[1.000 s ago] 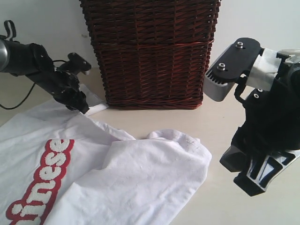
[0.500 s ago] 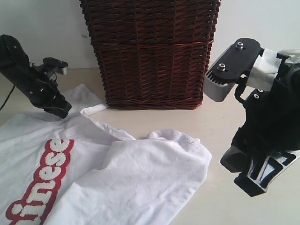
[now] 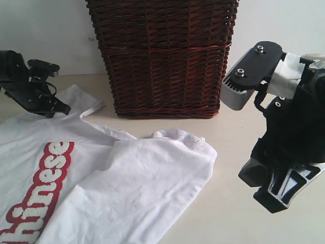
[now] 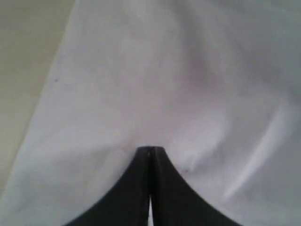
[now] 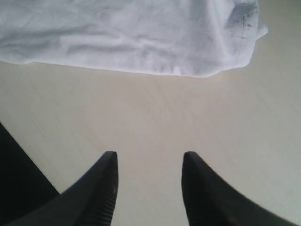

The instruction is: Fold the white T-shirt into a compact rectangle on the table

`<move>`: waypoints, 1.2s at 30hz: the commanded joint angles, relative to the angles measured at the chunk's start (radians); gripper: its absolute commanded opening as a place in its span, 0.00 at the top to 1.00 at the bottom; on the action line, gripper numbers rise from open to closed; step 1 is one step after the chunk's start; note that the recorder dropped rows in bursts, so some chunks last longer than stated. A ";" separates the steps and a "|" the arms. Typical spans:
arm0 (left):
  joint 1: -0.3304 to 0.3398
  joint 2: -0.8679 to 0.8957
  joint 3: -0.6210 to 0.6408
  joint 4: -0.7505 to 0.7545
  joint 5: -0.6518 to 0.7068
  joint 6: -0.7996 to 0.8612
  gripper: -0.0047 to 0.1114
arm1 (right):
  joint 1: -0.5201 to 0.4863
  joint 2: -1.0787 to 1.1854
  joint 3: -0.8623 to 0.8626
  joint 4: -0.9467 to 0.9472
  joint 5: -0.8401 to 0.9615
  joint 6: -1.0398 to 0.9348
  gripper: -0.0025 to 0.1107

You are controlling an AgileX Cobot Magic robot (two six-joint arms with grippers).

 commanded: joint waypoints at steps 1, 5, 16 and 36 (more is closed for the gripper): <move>0.058 0.033 -0.037 0.028 0.007 -0.066 0.96 | -0.005 -0.005 -0.002 -0.001 -0.009 -0.001 0.60; 0.083 0.033 -0.040 0.000 0.002 -0.066 0.96 | -0.005 -0.003 -0.002 -0.001 -0.021 -0.001 0.60; 0.027 -0.154 -0.037 -0.264 0.135 0.144 0.61 | -0.005 0.175 0.014 -0.086 -0.190 0.191 0.60; 0.023 -0.540 0.281 -0.523 0.181 0.336 0.63 | -0.173 0.801 -0.150 0.017 -0.586 0.177 0.98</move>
